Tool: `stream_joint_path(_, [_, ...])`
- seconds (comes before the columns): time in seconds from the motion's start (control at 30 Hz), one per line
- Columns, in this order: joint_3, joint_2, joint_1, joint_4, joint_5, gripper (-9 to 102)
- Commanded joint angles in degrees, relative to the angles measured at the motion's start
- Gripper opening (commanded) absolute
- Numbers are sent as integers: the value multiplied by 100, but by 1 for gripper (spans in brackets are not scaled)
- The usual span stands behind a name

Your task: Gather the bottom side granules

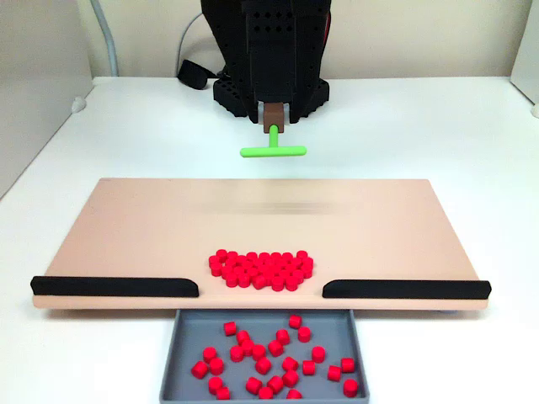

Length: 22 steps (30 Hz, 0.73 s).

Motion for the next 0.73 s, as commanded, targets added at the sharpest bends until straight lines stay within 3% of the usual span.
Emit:
stream_joint_path(0.0, [-185, 70, 0, 0, 9, 0])
stream_joint_path(0.7, [-185, 132, -149, -9, 141, 0])
